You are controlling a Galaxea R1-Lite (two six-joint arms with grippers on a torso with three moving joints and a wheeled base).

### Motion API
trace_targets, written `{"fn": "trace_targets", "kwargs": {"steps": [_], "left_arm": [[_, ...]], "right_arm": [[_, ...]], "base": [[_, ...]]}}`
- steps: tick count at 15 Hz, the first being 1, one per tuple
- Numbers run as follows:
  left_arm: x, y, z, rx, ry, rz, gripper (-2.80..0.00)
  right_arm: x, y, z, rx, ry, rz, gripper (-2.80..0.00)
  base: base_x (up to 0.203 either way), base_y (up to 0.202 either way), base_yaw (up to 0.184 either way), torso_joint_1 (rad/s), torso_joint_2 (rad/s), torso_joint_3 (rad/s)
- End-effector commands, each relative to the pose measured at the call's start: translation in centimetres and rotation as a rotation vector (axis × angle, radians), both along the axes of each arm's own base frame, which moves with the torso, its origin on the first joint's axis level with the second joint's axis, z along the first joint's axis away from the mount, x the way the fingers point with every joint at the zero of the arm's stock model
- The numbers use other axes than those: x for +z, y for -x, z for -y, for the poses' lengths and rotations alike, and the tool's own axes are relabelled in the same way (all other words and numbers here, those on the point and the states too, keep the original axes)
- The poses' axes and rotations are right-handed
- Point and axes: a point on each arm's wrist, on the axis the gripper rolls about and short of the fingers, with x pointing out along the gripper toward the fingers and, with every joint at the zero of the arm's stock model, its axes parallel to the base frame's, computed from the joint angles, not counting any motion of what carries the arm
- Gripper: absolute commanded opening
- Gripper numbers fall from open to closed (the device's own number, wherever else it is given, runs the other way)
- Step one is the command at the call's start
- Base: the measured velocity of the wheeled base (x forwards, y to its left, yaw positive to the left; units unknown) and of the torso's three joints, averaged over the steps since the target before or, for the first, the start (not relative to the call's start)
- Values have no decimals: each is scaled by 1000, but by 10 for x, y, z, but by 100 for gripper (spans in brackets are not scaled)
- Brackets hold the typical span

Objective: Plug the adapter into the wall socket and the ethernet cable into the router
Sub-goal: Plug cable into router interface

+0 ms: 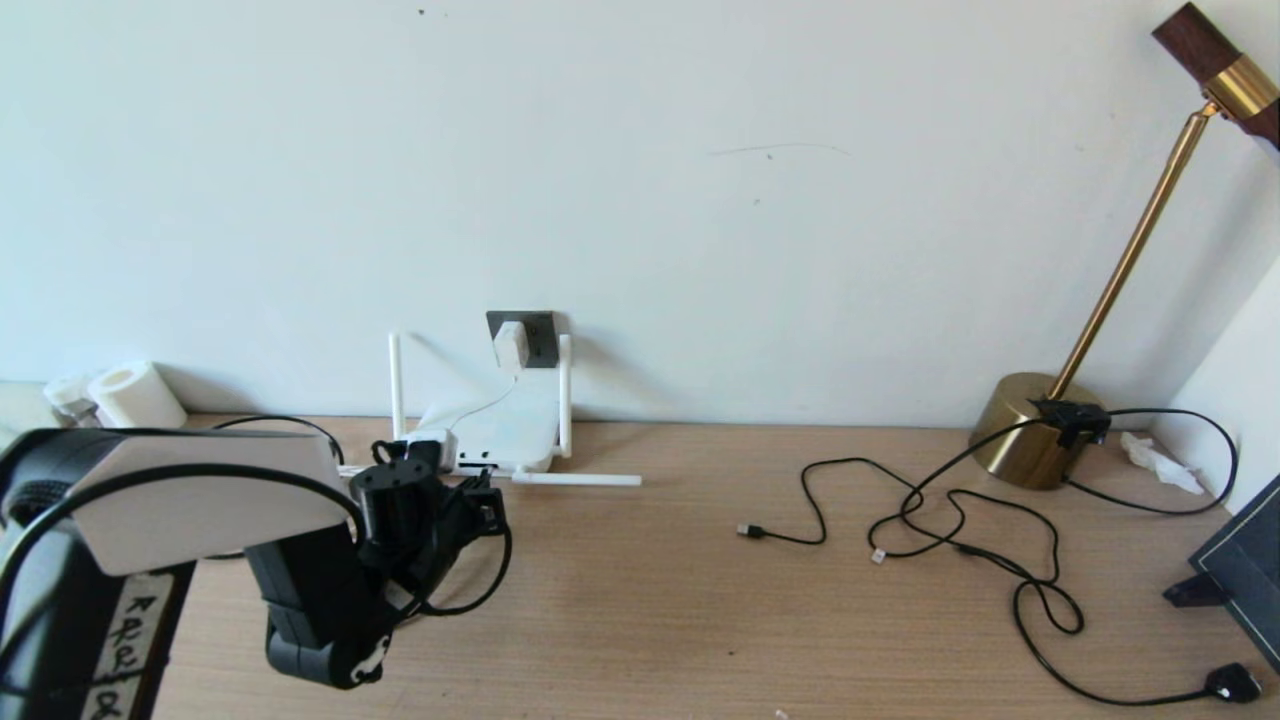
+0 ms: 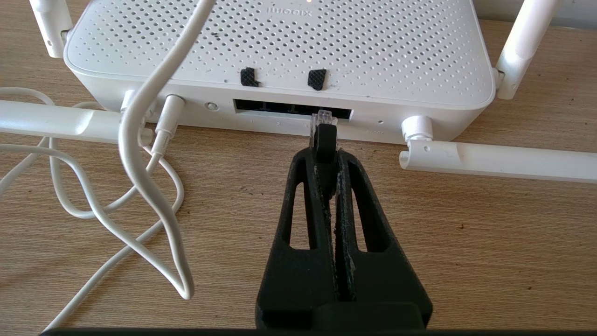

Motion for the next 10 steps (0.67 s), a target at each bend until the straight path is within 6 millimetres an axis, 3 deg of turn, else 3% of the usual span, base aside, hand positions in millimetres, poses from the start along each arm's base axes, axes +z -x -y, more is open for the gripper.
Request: {"fn": "trace_targets", "kwargs": {"steps": [1,10], "left_arm": [[2,0,0,2,3,11,-280],[4,-4,1,-1,0,27,-280]], "right_arm": [[0,0,0,0,0,-1,-280],[0,0,0,0,0,0,-280]], "base": [[0,0,0,0,0,0],[0,0,0,0,0,0]]}}
